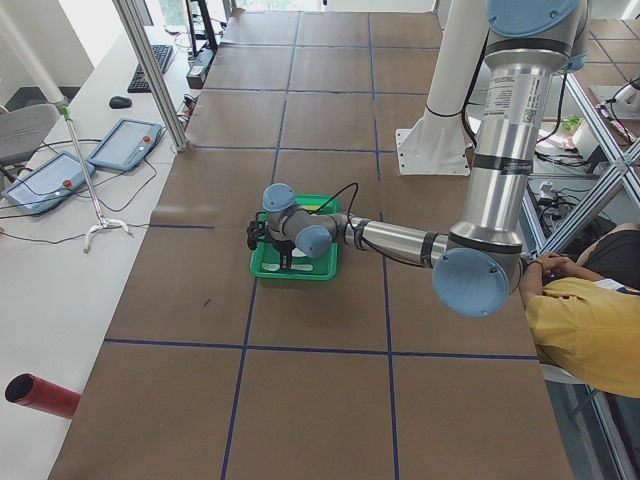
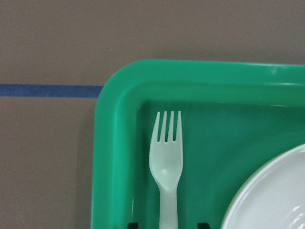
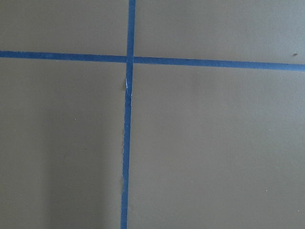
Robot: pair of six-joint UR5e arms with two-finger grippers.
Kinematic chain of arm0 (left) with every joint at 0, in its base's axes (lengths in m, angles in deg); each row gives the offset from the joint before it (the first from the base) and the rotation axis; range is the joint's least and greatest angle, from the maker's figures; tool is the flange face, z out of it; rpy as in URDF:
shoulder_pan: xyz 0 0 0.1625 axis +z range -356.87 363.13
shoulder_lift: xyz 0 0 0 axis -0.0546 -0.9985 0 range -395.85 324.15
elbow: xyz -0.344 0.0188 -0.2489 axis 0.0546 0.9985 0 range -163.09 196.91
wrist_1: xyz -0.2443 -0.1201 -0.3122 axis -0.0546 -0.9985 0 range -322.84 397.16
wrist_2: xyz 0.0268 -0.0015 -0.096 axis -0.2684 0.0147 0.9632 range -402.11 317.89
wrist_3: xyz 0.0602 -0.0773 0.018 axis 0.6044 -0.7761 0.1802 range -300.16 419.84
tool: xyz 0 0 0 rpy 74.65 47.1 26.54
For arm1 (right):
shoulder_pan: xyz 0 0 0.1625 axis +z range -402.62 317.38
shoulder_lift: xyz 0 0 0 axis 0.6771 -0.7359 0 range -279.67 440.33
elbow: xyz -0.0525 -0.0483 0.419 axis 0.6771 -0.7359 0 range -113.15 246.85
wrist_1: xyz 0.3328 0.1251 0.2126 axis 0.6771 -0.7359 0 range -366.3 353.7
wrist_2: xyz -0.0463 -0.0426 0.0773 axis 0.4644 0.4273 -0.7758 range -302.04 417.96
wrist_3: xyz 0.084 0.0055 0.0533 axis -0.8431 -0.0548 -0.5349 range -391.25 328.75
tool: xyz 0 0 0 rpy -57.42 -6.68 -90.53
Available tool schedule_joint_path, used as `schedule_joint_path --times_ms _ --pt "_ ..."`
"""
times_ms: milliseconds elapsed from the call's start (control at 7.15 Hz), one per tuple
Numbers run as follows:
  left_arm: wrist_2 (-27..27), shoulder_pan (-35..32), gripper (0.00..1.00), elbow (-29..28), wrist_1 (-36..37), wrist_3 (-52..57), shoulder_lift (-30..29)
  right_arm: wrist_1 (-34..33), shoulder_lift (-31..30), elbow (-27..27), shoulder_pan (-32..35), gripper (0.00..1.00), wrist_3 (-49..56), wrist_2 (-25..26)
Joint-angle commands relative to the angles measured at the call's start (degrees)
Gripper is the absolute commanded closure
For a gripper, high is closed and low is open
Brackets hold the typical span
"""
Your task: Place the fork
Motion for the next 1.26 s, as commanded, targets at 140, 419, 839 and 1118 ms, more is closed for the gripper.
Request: schedule_joint_path --times_ms 140,419,839,1118 --pt "0.8 -2.8 0.49 5.1 0.9 -0.1 0.2 0.0 0.0 0.0 0.1 0.00 0.1 0.0" --pt "2.8 -6.5 0.00 9.3 3.2 0.1 1.3 0.0 0.0 0.0 0.0 0.00 0.0 0.0" --pt "3.0 -16.5 0.00 9.8 3.3 18.6 7.6 0.0 0.0 0.0 0.0 0.00 0.1 0.0" --pt "3.1 -24.3 0.00 8.0 7.4 31.6 8.8 0.0 0.0 0.0 0.0 0.00 0.0 0.0"
